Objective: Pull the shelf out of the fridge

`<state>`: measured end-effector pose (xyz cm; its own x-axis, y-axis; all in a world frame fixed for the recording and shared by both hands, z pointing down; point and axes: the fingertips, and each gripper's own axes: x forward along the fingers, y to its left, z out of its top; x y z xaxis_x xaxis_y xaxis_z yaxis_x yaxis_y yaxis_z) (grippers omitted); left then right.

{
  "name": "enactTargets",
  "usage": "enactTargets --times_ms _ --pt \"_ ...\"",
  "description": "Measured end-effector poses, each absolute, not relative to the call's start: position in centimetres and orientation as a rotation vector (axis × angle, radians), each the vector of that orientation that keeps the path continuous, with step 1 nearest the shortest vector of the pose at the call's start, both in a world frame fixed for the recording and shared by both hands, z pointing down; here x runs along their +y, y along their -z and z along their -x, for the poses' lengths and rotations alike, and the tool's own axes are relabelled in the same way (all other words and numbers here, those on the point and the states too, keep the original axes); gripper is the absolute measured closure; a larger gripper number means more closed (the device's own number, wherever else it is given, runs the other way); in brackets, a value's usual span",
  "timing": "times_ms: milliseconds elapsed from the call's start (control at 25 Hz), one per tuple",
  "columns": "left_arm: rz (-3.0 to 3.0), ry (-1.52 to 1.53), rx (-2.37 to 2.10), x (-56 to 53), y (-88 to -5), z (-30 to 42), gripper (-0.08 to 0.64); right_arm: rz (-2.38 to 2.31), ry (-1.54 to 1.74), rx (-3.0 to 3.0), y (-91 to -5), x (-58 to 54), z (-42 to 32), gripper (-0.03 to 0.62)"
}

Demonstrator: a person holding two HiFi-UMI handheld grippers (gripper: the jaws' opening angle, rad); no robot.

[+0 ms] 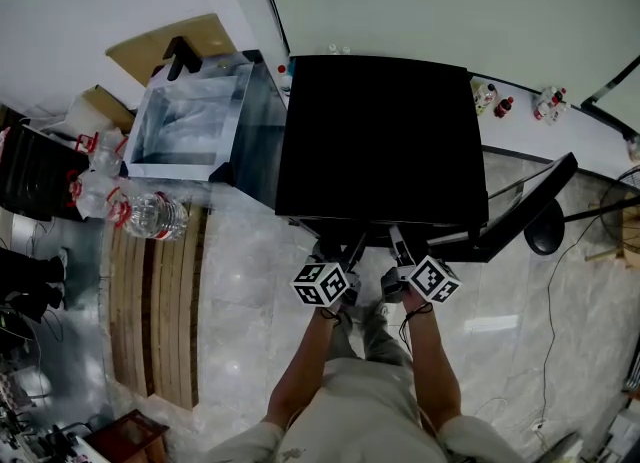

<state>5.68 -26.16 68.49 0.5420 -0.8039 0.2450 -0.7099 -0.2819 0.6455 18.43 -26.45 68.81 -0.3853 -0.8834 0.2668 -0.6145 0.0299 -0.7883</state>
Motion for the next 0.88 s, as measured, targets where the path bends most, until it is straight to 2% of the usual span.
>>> enactTargets --times_ms 880 --pt "-2.043 0.289 -1.273 -30.6 -68.8 -6.0 0.265 1.593 1.132 2.027 -69.3 -30.2 -19.0 0.349"
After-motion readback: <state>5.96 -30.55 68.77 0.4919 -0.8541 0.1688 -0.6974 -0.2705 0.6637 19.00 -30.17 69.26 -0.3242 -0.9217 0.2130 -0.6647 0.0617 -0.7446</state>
